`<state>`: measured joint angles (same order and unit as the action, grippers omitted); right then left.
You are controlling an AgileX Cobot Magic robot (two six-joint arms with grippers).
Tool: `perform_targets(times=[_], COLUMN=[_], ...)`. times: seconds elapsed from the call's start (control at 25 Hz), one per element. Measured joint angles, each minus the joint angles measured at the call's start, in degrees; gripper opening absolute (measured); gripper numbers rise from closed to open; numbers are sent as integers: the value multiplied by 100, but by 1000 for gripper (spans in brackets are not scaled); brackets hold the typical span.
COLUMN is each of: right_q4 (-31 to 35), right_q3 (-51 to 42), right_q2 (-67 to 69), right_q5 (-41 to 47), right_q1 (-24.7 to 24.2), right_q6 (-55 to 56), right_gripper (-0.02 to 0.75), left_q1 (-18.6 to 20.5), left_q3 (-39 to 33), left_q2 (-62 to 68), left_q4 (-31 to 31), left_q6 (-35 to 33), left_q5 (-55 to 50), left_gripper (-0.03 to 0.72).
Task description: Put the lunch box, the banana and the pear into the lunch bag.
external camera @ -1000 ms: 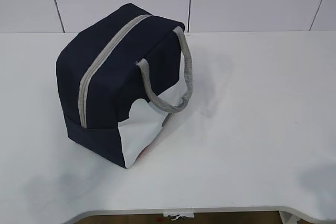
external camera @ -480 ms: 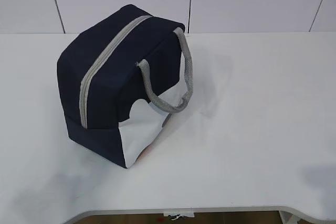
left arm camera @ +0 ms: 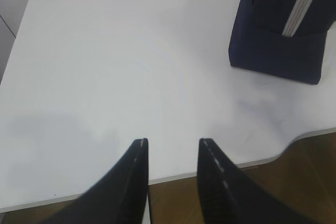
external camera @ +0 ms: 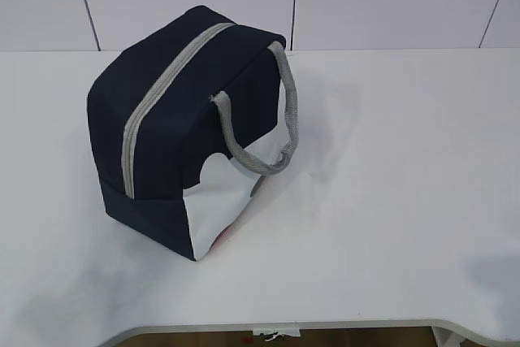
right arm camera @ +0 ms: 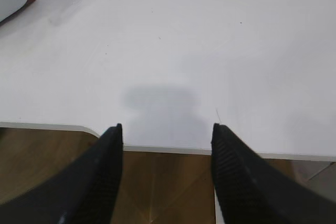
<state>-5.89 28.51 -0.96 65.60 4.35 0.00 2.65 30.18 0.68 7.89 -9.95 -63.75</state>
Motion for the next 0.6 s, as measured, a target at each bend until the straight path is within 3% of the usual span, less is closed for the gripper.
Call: perform_targets(times=[0.6], right_q4=[0], right_q3=[0], right_q2=[0], right_q5=[0], right_q1=[0], right_q6=[0], right_gripper=[410], left_q1=[0], left_q3=[0], left_q2=[0], left_q4=[0], left_q6=[0], left_q5=[0], left_gripper=[244])
